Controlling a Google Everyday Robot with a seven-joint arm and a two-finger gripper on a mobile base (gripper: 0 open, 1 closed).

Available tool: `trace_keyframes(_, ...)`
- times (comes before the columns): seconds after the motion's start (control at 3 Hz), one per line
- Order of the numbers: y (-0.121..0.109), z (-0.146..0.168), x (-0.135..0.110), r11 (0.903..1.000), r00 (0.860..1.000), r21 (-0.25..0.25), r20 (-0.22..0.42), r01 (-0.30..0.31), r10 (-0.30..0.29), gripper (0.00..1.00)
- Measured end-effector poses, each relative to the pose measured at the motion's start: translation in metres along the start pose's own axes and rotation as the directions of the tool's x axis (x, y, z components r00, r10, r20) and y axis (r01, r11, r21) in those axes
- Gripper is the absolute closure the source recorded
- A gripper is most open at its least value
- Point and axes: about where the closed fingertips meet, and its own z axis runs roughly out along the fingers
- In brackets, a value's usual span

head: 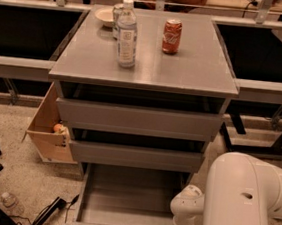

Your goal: Open bottom drawer

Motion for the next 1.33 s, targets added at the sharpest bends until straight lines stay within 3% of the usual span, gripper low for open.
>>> trace_keyframes(0.33, 0.022, 0.002, 0.022, 0.999, 0.999, -0.02, -0.012, -0.039, 0.039, 1.0)
trace_keyframes(1.0, 0.013, 0.001, 0.018, 0.999, 0.999, -0.02, -0.012, -0.039, 0.039, 1.0)
trace_keyframes(1.33, 0.023, 0.003, 0.029, 0.9976, 0.998, -0.034, -0.016, -0.06, 0.06, 1.0)
